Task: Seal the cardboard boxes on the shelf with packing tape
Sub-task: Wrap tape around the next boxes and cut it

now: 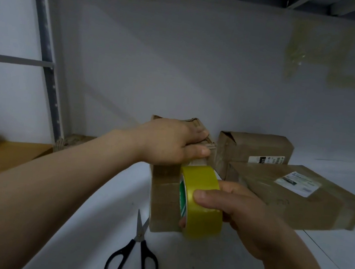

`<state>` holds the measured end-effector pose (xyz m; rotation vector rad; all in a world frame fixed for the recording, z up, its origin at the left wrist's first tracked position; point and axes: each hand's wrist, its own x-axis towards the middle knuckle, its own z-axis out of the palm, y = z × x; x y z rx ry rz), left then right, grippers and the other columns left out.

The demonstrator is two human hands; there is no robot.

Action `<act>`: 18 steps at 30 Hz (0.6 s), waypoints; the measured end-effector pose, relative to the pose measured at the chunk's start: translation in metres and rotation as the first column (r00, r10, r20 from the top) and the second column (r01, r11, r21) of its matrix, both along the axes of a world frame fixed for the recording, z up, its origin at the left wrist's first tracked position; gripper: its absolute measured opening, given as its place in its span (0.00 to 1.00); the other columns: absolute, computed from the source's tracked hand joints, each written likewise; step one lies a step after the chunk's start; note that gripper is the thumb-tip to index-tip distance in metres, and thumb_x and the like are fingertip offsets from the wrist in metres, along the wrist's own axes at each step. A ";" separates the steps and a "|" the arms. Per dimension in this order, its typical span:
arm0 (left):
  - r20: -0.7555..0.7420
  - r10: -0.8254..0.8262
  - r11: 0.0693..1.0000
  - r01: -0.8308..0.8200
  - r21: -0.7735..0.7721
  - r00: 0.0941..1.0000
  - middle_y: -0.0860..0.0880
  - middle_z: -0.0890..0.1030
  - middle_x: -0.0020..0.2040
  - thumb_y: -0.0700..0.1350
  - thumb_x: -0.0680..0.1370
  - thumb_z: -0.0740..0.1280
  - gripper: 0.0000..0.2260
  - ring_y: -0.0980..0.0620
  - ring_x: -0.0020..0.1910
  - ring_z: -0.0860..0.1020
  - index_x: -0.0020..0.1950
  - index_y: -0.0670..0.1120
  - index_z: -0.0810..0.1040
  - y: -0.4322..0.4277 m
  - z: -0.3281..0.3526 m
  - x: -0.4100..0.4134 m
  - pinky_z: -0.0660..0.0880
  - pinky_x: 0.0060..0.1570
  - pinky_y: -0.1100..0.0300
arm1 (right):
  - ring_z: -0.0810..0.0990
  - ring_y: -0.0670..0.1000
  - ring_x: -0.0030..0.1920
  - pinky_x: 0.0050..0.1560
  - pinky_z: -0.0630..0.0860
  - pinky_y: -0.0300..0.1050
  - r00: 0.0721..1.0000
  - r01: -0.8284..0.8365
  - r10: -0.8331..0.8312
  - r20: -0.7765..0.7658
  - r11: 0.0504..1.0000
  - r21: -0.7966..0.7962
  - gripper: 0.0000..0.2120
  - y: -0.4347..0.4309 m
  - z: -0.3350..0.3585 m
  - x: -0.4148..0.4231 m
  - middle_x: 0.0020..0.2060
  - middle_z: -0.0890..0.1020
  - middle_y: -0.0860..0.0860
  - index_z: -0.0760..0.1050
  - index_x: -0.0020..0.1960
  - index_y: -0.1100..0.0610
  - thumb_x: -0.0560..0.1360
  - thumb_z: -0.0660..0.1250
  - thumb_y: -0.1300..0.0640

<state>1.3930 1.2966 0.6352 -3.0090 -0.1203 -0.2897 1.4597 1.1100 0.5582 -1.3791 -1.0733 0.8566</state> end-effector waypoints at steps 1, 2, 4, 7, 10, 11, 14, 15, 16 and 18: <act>0.003 -0.011 1.000 0.010 0.007 1.000 0.51 0.62 0.81 0.62 0.83 0.53 0.28 0.53 0.79 0.60 0.81 0.51 0.60 0.000 0.000 -0.001 0.60 0.76 0.54 | 0.86 0.54 0.44 0.42 0.80 0.41 1.000 -0.002 0.002 0.007 1.000 -0.004 0.09 0.001 -0.001 0.001 0.44 0.87 0.58 0.86 0.43 0.52 0.70 0.69 0.50; 0.010 -0.026 0.999 0.025 0.019 1.000 0.50 0.64 0.80 0.62 0.83 0.53 0.28 0.52 0.78 0.62 0.81 0.51 0.61 0.000 -0.001 -0.002 0.61 0.75 0.54 | 0.86 0.54 0.44 0.44 0.80 0.43 1.000 -0.009 0.009 0.022 1.000 -0.012 0.09 0.001 -0.001 0.002 0.44 0.87 0.58 0.86 0.43 0.51 0.70 0.69 0.50; 0.063 -0.065 0.997 0.062 0.040 0.996 0.49 0.72 0.73 0.64 0.82 0.53 0.28 0.50 0.71 0.71 0.76 0.50 0.67 -0.001 -0.004 -0.006 0.68 0.67 0.54 | 0.86 0.54 0.46 0.49 0.79 0.47 0.998 -0.028 0.030 0.057 0.999 -0.035 0.09 -0.001 -0.002 0.004 0.46 0.87 0.57 0.86 0.45 0.51 0.70 0.69 0.50; 0.169 -0.072 0.996 0.081 -0.047 0.983 0.54 0.78 0.58 0.64 0.81 0.59 0.21 0.54 0.54 0.76 0.69 0.53 0.67 -0.001 -0.011 -0.014 0.72 0.52 0.55 | 0.86 0.54 0.49 0.54 0.78 0.49 0.992 -0.090 0.096 0.077 0.993 -0.074 0.09 -0.003 -0.003 0.005 0.47 0.87 0.57 0.86 0.46 0.51 0.71 0.69 0.51; 0.172 -0.069 0.995 0.081 -0.064 0.983 0.59 0.75 0.54 0.62 0.81 0.60 0.18 0.58 0.51 0.75 0.67 0.57 0.66 -0.002 -0.012 -0.019 0.70 0.49 0.58 | 0.85 0.59 0.51 0.59 0.76 0.59 0.989 -0.096 0.105 0.108 0.992 -0.086 0.10 -0.002 -0.004 0.007 0.48 0.87 0.58 0.86 0.47 0.53 0.70 0.72 0.49; 0.169 -0.075 0.995 0.086 -0.057 0.983 0.59 0.76 0.55 0.62 0.81 0.60 0.18 0.58 0.52 0.75 0.68 0.57 0.67 -0.002 -0.012 -0.019 0.71 0.50 0.58 | 0.84 0.62 0.52 0.60 0.75 0.62 0.988 -0.087 0.096 0.121 0.993 -0.078 0.13 -0.001 -0.004 0.008 0.49 0.87 0.59 0.86 0.48 0.54 0.69 0.73 0.47; 0.180 -0.053 0.996 0.065 -0.066 0.982 0.55 0.77 0.57 0.62 0.81 0.59 0.19 0.54 0.54 0.76 0.68 0.54 0.68 0.003 -0.009 -0.016 0.73 0.53 0.55 | 0.84 0.60 0.49 0.55 0.76 0.58 0.990 -0.054 0.055 0.131 0.998 -0.016 0.12 0.002 -0.003 0.008 0.48 0.86 0.61 0.86 0.48 0.54 0.70 0.72 0.46; 0.178 -0.026 0.995 0.042 -0.089 0.984 0.54 0.78 0.58 0.62 0.82 0.59 0.19 0.54 0.53 0.76 0.67 0.53 0.68 0.006 -0.007 -0.015 0.73 0.53 0.55 | 0.85 0.58 0.48 0.53 0.78 0.55 0.991 -0.039 0.036 0.128 0.999 0.025 0.11 0.003 -0.004 0.008 0.47 0.86 0.60 0.85 0.48 0.54 0.72 0.71 0.47; 0.165 0.007 0.994 0.011 -0.110 0.986 0.54 0.78 0.59 0.62 0.82 0.58 0.19 0.54 0.52 0.76 0.68 0.53 0.68 0.009 -0.005 -0.014 0.73 0.53 0.55 | 0.85 0.57 0.47 0.52 0.79 0.53 0.992 -0.017 0.008 0.124 0.997 0.070 0.12 0.005 -0.006 0.007 0.47 0.86 0.60 0.85 0.49 0.54 0.74 0.70 0.47; 0.135 0.053 0.992 -0.037 -0.119 0.989 0.51 0.78 0.61 0.61 0.82 0.57 0.19 0.52 0.52 0.77 0.69 0.53 0.66 0.015 -0.002 -0.012 0.74 0.54 0.53 | 0.86 0.58 0.51 0.56 0.80 0.58 0.990 0.031 -0.051 0.128 0.987 0.155 0.17 0.008 -0.013 0.007 0.47 0.87 0.60 0.84 0.52 0.56 0.74 0.70 0.44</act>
